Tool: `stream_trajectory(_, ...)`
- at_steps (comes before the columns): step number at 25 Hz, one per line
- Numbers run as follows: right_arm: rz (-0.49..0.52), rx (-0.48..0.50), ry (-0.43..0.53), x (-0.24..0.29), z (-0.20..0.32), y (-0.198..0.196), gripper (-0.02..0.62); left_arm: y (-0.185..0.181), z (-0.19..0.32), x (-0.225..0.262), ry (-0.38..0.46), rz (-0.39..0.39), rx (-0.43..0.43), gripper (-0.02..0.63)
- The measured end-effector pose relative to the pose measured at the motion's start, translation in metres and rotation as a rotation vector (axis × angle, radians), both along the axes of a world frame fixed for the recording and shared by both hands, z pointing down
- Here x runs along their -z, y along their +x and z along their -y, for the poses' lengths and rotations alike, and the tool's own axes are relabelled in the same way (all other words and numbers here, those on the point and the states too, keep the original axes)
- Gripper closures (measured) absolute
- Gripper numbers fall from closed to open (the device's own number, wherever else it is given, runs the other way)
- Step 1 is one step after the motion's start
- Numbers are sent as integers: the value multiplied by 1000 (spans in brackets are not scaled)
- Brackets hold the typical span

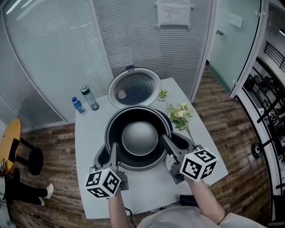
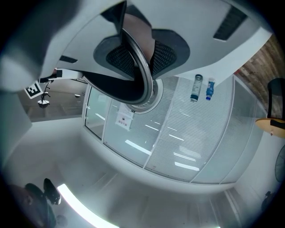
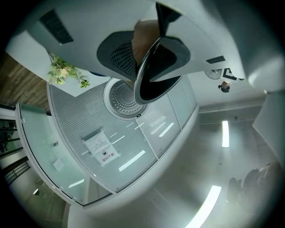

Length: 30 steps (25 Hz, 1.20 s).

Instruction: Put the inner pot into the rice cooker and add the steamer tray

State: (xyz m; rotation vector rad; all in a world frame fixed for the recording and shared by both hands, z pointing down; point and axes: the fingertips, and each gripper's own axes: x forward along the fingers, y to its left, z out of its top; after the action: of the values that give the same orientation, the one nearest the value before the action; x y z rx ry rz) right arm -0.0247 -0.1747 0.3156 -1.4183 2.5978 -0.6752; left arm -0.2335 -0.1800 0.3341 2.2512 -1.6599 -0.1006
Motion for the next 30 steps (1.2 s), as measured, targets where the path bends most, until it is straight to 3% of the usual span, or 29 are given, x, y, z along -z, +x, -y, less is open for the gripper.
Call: stream_trajectory(30,3,13,-85,-43,75,28,494,29,76,-44,-98,-4,-14,492)
